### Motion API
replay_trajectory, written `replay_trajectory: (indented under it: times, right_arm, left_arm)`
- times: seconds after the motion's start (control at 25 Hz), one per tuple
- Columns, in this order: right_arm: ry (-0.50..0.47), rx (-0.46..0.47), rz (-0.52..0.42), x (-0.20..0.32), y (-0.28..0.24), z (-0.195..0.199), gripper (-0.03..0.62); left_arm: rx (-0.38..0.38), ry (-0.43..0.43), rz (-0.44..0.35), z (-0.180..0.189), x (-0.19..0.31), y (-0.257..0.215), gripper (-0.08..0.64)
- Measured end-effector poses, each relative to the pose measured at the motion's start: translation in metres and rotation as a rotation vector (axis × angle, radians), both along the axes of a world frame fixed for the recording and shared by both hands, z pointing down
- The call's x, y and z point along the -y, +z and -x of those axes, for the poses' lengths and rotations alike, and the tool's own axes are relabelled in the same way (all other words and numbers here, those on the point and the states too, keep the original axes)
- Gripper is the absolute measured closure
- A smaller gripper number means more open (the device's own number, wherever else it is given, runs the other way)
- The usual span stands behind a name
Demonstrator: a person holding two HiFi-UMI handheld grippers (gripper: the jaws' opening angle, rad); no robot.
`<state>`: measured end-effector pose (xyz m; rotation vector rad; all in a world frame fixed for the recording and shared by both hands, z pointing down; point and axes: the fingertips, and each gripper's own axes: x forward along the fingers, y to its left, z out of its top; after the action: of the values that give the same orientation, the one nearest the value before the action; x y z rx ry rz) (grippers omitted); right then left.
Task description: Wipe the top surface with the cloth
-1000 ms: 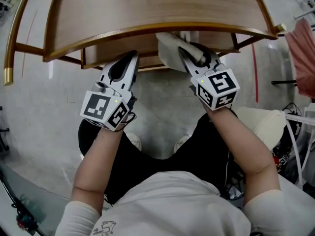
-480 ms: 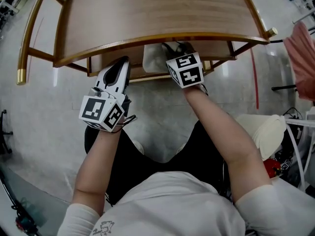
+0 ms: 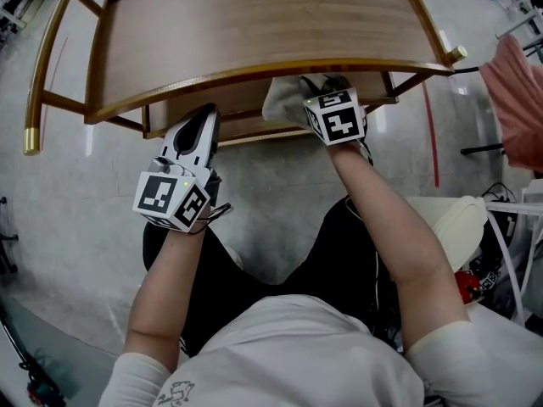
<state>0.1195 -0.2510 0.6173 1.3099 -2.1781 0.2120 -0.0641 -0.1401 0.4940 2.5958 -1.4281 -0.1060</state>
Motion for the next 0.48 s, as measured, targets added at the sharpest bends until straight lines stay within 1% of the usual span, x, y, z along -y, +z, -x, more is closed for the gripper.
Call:
replay_trajectory:
  times: [0.2, 0.48]
  right_arm:
    - [0.093, -0.052, 0.013, 0.006, 0.003, -0.068, 0.503]
    - [0.185, -0.123, 0.029, 0.013, 0.002, -0.142, 0.503]
  left_arm:
    - [0.002, 0.004, 0.01, -0.002, -0.001, -0.001, 0.554]
    - [-0.001, 0.015, -0.007, -0.001, 0.0, 0.002, 0.554]
